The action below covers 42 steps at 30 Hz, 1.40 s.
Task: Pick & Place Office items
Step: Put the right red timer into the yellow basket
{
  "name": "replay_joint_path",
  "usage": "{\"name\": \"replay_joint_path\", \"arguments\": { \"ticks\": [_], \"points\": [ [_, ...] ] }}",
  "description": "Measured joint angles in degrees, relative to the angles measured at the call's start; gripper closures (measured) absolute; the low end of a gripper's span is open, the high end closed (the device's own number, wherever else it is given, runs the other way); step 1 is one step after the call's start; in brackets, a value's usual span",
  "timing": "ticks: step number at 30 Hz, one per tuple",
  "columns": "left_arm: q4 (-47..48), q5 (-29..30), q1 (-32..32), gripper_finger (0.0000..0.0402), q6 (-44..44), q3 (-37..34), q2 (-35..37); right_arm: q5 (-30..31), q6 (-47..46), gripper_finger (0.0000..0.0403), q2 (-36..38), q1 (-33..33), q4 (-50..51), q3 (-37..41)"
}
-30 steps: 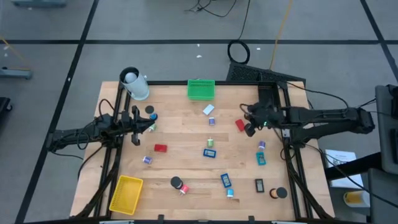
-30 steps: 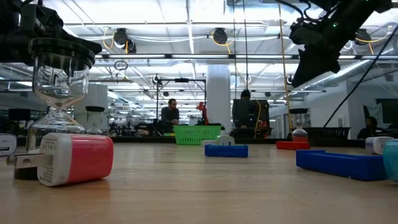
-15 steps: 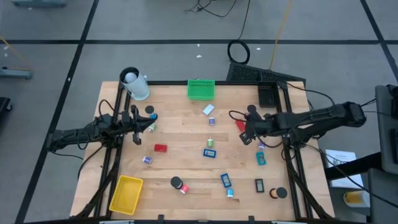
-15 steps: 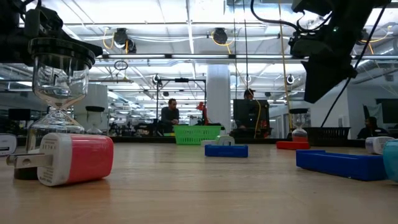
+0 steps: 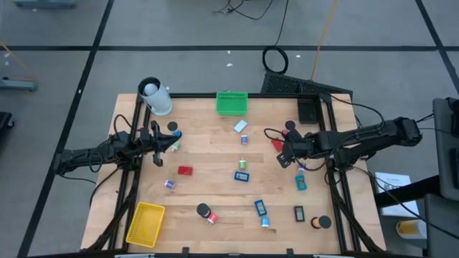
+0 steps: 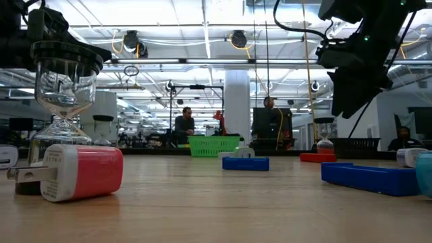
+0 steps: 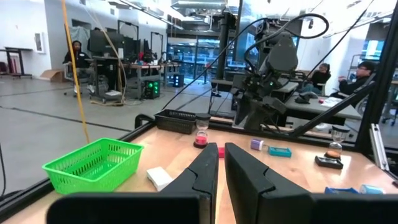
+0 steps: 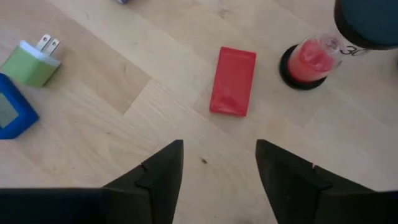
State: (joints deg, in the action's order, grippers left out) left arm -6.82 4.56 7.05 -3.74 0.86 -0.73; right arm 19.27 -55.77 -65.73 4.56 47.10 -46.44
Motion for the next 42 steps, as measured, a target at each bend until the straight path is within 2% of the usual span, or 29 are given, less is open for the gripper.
{"name": "replay_joint_path", "arguments": {
  "ticks": [11, 17, 22, 28, 36, 42],
  "points": [
    [-0.7, 0.0, 0.0, 0.0364, 0.2, 0.0, 0.0, -3.0, -0.7, 0.0328, -1.2, 0.0, -6.1, 0.1],
    [-0.7, 0.0, 0.0, 0.0364, 0.2, 0.0, 0.0, -3.1, -2.2, 0.0337, -2.2, 0.2, -6.6, 0.0],
    [-0.7, 0.0, 0.0, 0.0364, 0.5, 0.0, 0.0, -4.6, -4.5, 0.0331, -2.6, 0.5, -6.3, -0.1],
    [-0.7, 0.0, 0.0, 0.0364, 0.7, 0.0, 0.0, -3.5, -7.6, 0.031, -2.7, 2.3, -5.9, -0.1],
    [-0.7, 0.1, 0.0, 0.0364, 1.0, 0.0, 0.0, -0.3, -9.2, 0.0239, -4.0, 2.7, -4.6, -0.1],
    [-0.7, 0.1, 0.0, 0.0364, 0.6, 0.0, 0.0, 0.4, -9.5, 0.018, -9.1, 2.7, -4.2, -0.1]
  ]
}}
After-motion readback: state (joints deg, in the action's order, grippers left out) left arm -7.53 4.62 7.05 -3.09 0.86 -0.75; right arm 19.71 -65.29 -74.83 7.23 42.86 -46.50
